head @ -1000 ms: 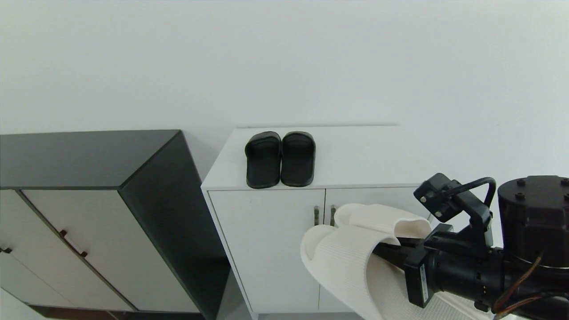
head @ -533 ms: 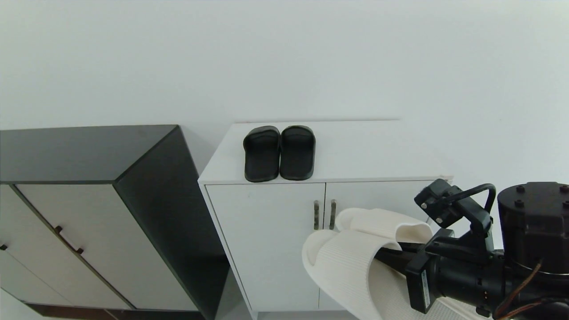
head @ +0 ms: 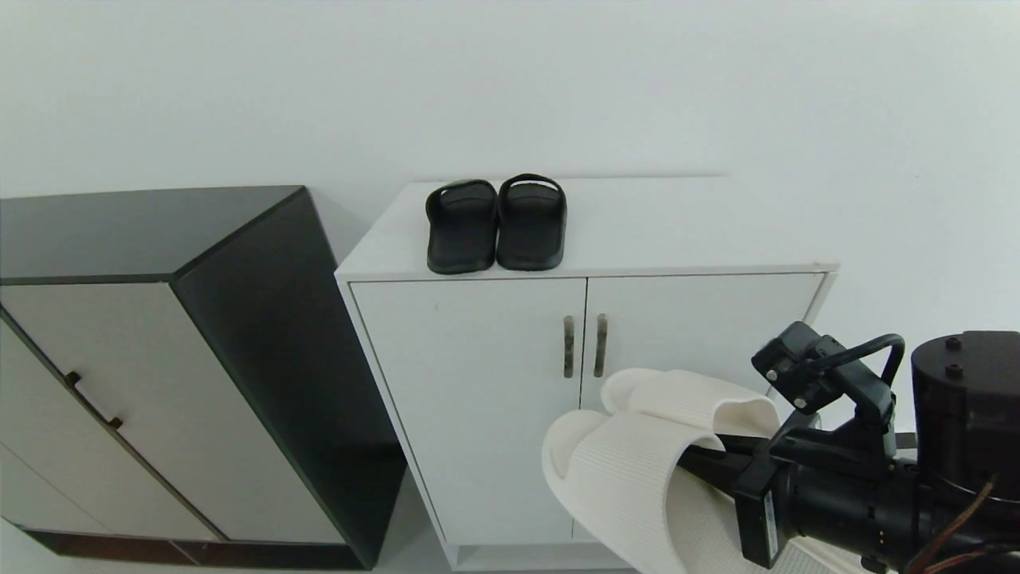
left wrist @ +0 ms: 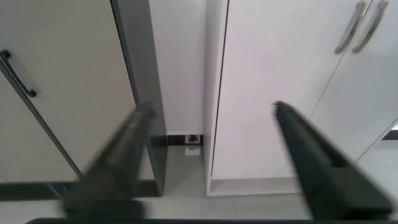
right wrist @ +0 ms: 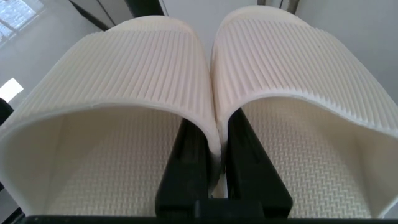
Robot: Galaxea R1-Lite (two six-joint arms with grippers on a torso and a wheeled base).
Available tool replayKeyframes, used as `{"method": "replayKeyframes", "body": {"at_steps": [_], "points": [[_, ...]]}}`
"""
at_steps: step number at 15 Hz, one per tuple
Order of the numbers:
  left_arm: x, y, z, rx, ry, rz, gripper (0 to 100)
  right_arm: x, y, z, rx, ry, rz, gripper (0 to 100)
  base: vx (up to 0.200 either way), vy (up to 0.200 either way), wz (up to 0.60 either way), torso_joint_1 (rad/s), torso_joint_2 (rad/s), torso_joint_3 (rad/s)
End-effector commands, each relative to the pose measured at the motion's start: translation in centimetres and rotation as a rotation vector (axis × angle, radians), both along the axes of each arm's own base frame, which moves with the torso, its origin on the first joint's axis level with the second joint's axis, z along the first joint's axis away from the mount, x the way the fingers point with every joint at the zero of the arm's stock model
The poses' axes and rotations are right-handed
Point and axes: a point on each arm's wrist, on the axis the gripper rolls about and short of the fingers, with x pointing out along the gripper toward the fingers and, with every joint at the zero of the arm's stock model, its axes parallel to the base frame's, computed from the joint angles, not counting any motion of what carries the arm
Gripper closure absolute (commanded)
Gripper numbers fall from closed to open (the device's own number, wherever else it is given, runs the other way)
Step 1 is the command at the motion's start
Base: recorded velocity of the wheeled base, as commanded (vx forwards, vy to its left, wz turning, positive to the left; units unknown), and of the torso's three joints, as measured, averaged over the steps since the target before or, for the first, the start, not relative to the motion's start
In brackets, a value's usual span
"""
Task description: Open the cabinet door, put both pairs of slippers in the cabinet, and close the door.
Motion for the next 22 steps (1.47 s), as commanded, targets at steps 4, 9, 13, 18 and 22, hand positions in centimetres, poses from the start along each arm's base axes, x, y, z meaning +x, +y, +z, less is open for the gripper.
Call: {"method": "replayKeyframes", "body": {"at_steps": [4, 9, 13, 18, 22], "points": [[0.0, -0.1, 0.0, 0.048, 0.002, -0.031, 0, -0.2, -0.2, -0.4, -0.010, 0.010, 0.005, 100, 0.000, 0.000, 0.00, -0.177, 0.49, 0.318], [0.0, 0.0, 0.0, 0.025, -0.004, -0.007, 0, -0.5, -0.3, -0.3, -0.019, -0.010, 0.017, 100, 0.000, 0.000, 0.00, -0.143, 0.48, 0.329], [0.1, 0.0, 0.1, 0.071, 0.005, 0.007, 0, -0.7, -0.6, -0.8, -0.030, 0.001, 0.020, 100, 0.000, 0.000, 0.00, -0.106, 0.45, 0.343], [0.0, 0.0, 0.1, 0.078, 0.002, 0.000, 0, -0.8, -0.7, -0.9, -0.029, 0.002, 0.019, 100, 0.000, 0.000, 0.00, -0.039, 0.42, 0.372], [-0.1, 0.0, 2.9, 0.025, -0.025, -0.036, 0, -0.7, -0.6, -1.1, -0.029, 0.002, 0.019, 100, 0.000, 0.000, 0.00, 0.000, 0.10, 0.095]]}}
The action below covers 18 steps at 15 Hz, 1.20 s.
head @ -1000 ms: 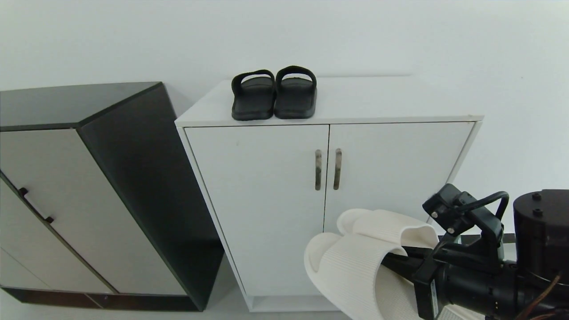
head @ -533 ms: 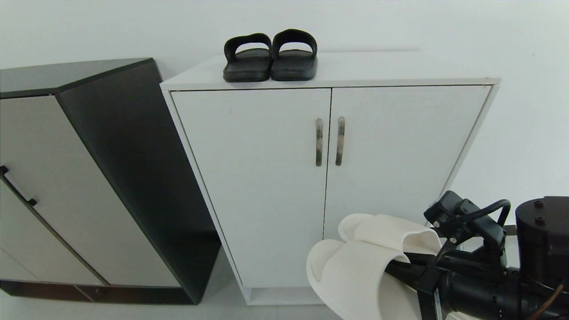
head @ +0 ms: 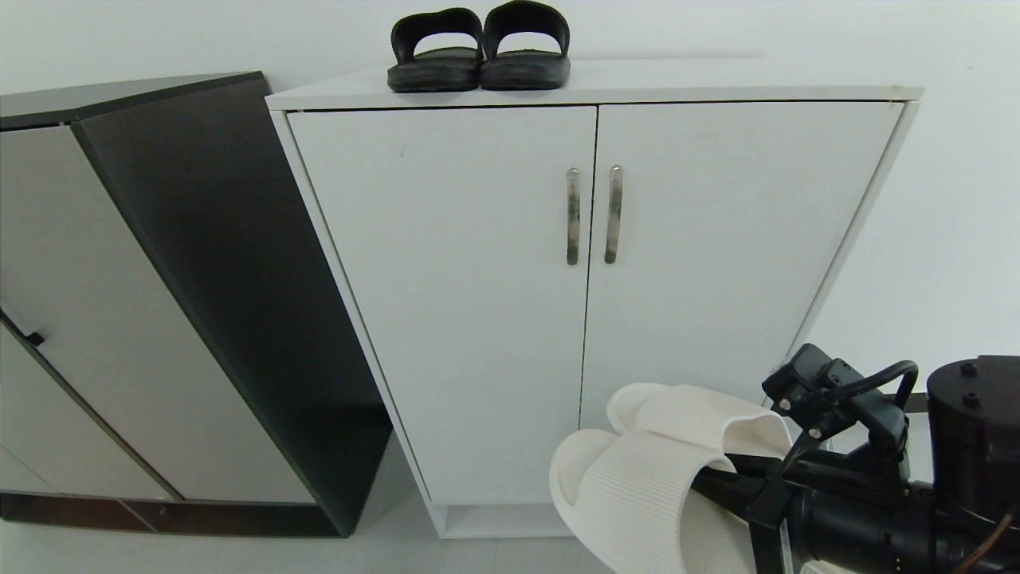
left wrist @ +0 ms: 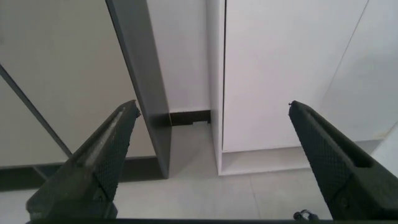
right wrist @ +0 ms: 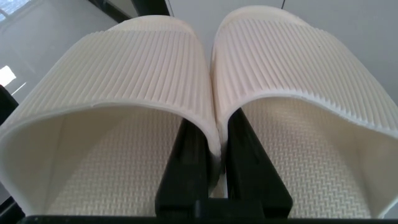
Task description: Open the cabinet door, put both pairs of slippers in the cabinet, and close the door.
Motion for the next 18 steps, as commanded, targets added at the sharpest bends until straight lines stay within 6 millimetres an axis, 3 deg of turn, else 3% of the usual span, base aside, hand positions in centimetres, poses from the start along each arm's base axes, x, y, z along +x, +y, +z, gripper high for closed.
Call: {"method": "replayKeyframes", "body": {"at_steps": [1, 5, 9, 14, 18], "points": [[0.5, -0.1, 5.5, -0.148, 0.001, -0.046, 0, 0.0, 0.0, -0.2, -0.006, 0.003, 0.001, 100, 0.000, 0.000, 0.00, 0.000, 0.00, 0.000], [7.5, -0.6, 8.6, -0.142, 0.188, -0.229, 0, -0.2, -0.2, -0.4, -0.012, 0.008, 0.001, 100, 0.000, 0.000, 0.00, 0.000, 0.00, 0.000], [12.6, -1.9, 10.6, -0.128, 0.130, -0.473, 0, -0.1, -0.1, -0.3, 0.002, -0.004, 0.001, 100, 0.000, 0.000, 0.00, 0.000, 0.00, 0.000], [15.5, -6.3, 13.8, -0.122, 0.133, -0.761, 0, 0.0, 0.0, -0.8, -0.042, -0.013, 0.012, 100, 0.000, 0.000, 0.00, 0.000, 0.00, 0.000], [18.3, -12.5, 16.7, -0.176, 0.160, -0.983, 0, 0.1, 0.1, -1.2, -0.058, -0.003, 0.014, 100, 0.000, 0.000, 0.00, 0.000, 0.00, 0.000]]}}
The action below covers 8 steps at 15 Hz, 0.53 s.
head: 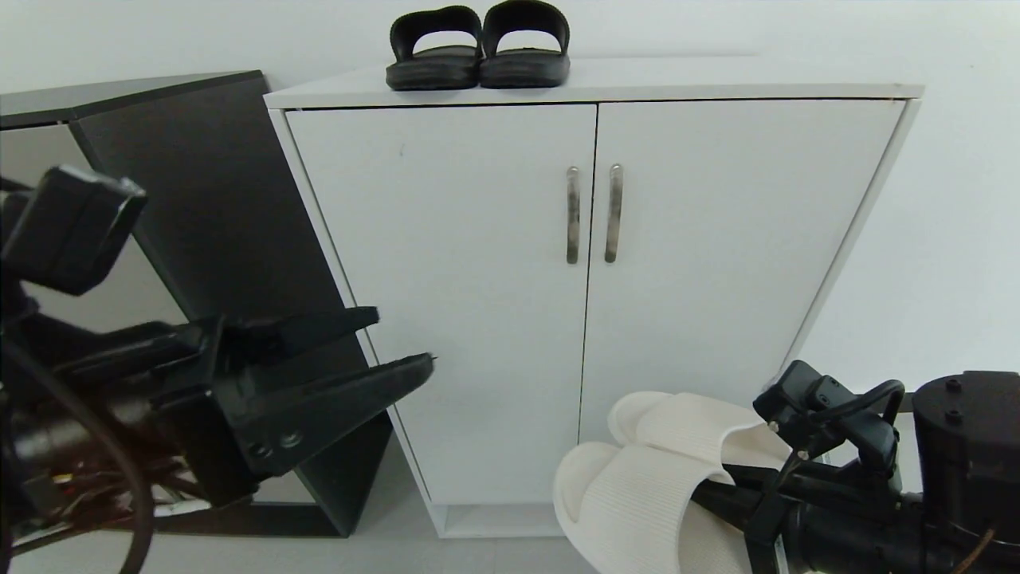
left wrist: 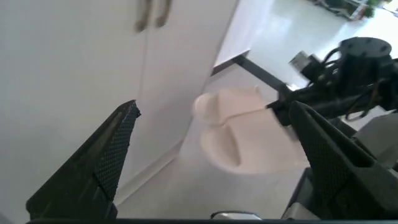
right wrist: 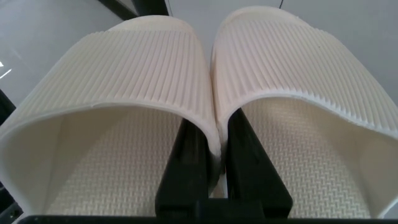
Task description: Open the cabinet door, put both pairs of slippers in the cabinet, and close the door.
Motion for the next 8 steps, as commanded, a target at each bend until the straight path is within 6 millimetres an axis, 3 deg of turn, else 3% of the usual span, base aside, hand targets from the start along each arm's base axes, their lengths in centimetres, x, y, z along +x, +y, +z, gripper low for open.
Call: {"method": "replayKeyframes", "body": {"at_steps": [1, 4, 8], "points": [[2.4, -4.0, 0.4, 0.019, 0.040, -0.100, 0, 0.1, 0.2, -0.3, -0.010, 0.009, 0.001, 100, 0.000, 0.000, 0.00, 0.000, 0.00, 0.000], [5.9, -7.4, 1.4, 0.018, 0.029, -0.108, 0, 0.1, 0.1, -0.3, -0.010, 0.011, 0.002, 100, 0.000, 0.000, 0.00, 0.000, 0.00, 0.000], [8.5, -12.0, 2.8, -0.004, 0.016, -0.186, 0, 0.1, 0.2, -0.3, -0.010, 0.011, 0.002, 100, 0.000, 0.000, 0.00, 0.000, 0.00, 0.000]]}}
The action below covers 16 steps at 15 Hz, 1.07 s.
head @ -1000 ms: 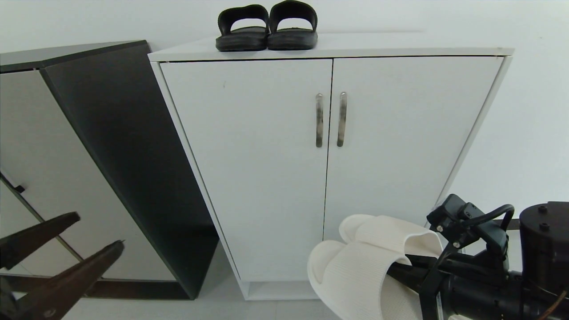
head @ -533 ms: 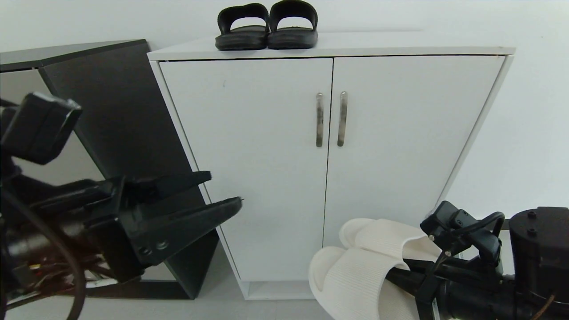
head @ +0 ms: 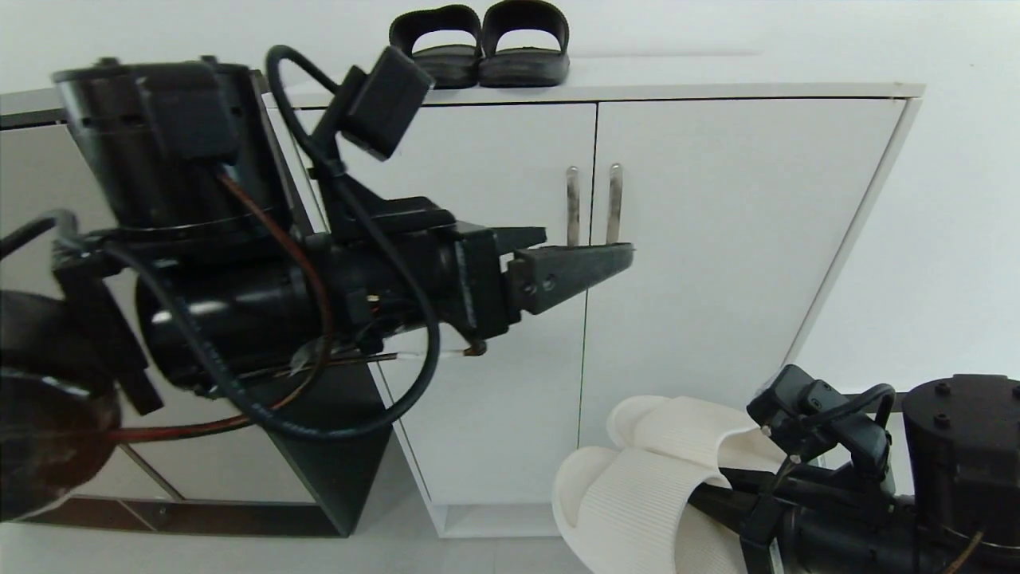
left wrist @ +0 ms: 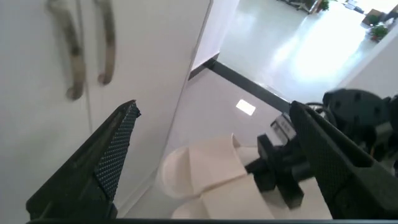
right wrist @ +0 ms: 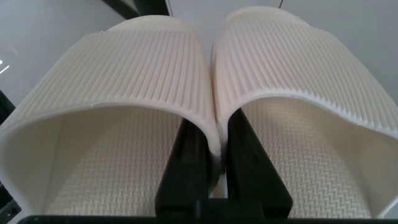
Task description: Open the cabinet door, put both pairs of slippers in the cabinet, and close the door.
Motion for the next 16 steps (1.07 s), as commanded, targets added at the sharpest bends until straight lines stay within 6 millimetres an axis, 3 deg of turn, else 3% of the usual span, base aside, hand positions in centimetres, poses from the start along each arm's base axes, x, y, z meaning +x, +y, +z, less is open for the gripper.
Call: {"method": "replayKeyframes", "body": {"at_steps": [1, 5, 10, 16], "points": [[2.7, -3.4, -0.9, 0.014, 0.036, -0.052, 0, 0.0, 0.1, -0.1, -0.002, 0.003, 0.000, 100, 0.000, 0.000, 0.00, 0.000, 0.00, 0.000], [3.0, -4.1, 1.0, -0.080, 0.147, -0.199, 0, 0.1, 0.2, -0.3, -0.008, 0.010, 0.000, 100, 0.000, 0.000, 0.00, 0.000, 0.00, 0.000], [5.2, -6.5, 0.0, -0.011, 0.036, 0.000, 0, 0.3, 0.3, -0.4, -0.008, 0.010, 0.001, 100, 0.000, 0.000, 0.00, 0.000, 0.00, 0.000], [7.1, -5.5, 1.3, -0.009, 0.038, 0.048, 0, 0.3, 0.3, -0.4, -0.008, 0.008, 0.002, 100, 0.000, 0.000, 0.00, 0.000, 0.00, 0.000]]}}
